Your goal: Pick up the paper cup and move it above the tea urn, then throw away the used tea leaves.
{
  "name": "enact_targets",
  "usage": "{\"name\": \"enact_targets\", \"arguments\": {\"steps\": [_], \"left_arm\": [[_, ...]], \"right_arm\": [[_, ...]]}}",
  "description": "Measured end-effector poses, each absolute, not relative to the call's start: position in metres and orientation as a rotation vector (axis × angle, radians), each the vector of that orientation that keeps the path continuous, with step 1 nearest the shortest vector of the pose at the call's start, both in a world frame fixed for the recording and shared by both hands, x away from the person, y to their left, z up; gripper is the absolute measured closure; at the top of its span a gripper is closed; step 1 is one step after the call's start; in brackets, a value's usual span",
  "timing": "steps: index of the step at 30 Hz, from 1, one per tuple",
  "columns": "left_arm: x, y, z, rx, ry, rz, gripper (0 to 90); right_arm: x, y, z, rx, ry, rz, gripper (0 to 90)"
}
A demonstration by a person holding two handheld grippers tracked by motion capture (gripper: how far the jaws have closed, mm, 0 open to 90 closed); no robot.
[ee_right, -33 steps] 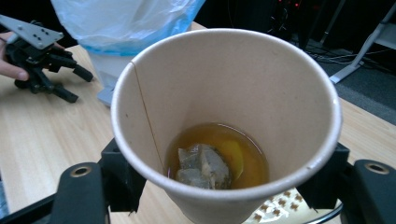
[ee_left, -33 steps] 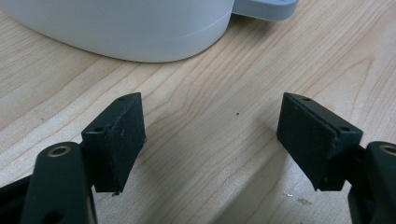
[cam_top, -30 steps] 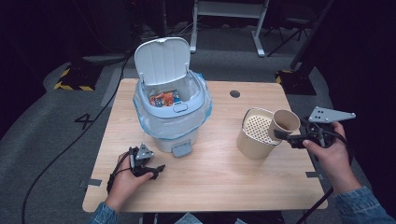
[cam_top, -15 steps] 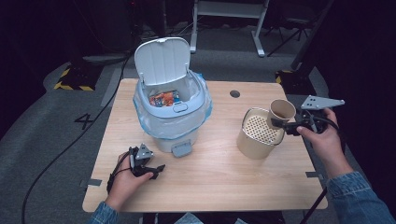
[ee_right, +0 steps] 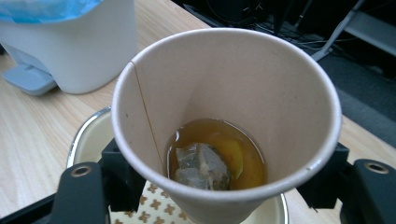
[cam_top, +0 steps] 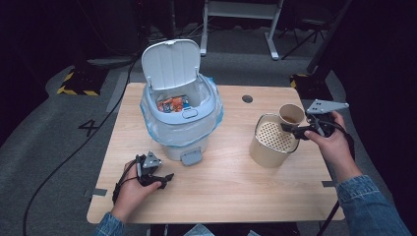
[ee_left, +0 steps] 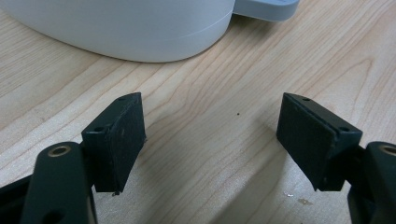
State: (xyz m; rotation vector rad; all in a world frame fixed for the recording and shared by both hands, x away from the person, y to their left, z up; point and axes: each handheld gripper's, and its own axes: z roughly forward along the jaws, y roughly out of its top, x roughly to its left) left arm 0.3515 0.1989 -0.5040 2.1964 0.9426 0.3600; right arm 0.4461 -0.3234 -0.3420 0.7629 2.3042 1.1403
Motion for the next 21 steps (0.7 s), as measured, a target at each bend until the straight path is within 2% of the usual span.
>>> {"name": "enact_targets", "arguments": {"steps": [11,21], "left_arm": [[0.3514,0.1989,-0.5040,2.196,0.943,0.361,24.1],[0.3513,0.1989,-0.5040,2.196,0.945,0.361,24.1]], "right_arm": [[0.4455,-0.3214,-0.3426,0.669,2.284,1.033,30.5],[0.4401,-0.3184,-0.3411,0.452,2.233,0.830,31.0]]}}
